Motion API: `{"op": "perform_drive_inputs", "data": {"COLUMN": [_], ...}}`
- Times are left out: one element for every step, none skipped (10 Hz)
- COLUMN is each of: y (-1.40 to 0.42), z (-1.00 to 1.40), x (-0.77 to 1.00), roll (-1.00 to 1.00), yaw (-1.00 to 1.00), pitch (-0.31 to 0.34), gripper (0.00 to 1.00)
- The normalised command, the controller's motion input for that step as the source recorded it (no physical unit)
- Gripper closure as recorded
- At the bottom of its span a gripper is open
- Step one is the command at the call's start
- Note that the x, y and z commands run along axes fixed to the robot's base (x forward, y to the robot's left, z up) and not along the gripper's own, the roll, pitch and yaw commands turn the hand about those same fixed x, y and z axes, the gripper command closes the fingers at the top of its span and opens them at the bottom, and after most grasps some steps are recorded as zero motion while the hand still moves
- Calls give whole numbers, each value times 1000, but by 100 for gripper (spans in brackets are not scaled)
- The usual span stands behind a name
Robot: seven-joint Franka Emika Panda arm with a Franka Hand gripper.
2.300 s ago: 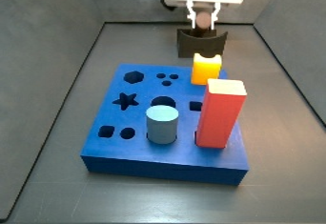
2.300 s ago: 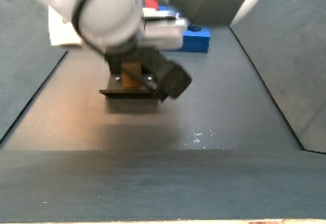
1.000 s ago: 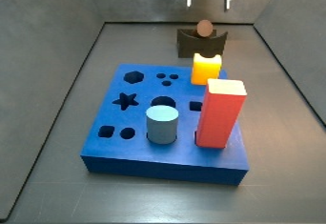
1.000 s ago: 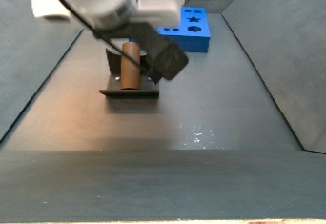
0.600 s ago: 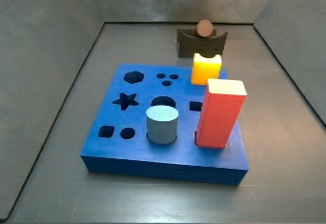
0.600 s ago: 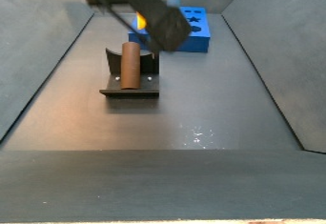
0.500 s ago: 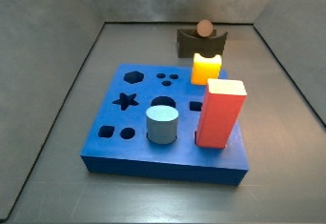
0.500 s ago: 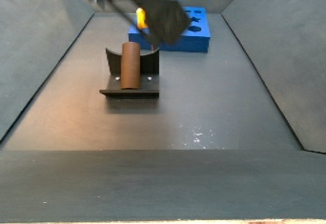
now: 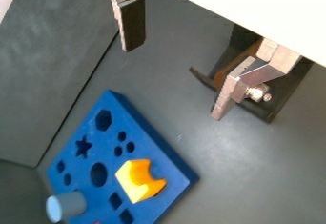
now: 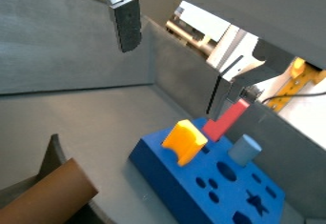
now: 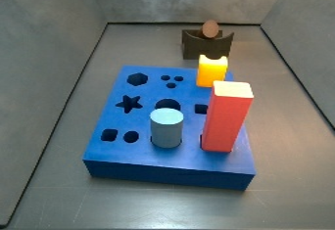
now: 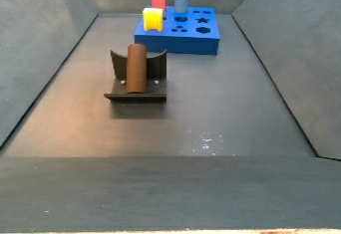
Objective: Pick up the round object. Move up. Place the round object on the fixture. Regrasp the round object. Move to above the board. Insert the round object.
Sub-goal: Regrasp the round object.
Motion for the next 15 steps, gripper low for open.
{"op": "perform_drive_inputs", "data": {"y": [-47, -36, -31, -33, -34, -30, -27, -27, -23, -27, -27, -23, -25, -26, -18], "z": [31, 24, 14, 14, 15, 9, 10, 16, 13, 4, 1, 6, 8, 6, 4], "x": [-25, -36, -41, -42, -45, -45, -48, -46, -44, -42, -40, -35, -33, -30, -27], "roll": [1000, 1000, 1000, 1000, 1000, 1000, 1000, 1000, 1000, 1000, 1000, 1000, 1000, 1000, 1000], "yaw": [28, 29, 29, 29, 29, 29, 29, 29, 29, 30, 30, 30, 30, 30, 31], "pitch": [17, 13, 10, 4, 2, -4, -7, -12, -17, -22, -27, -34, -38, -41, -48], "gripper": [0, 0, 0, 0, 0, 0, 0, 0, 0, 0, 0, 0, 0, 0, 0]}}
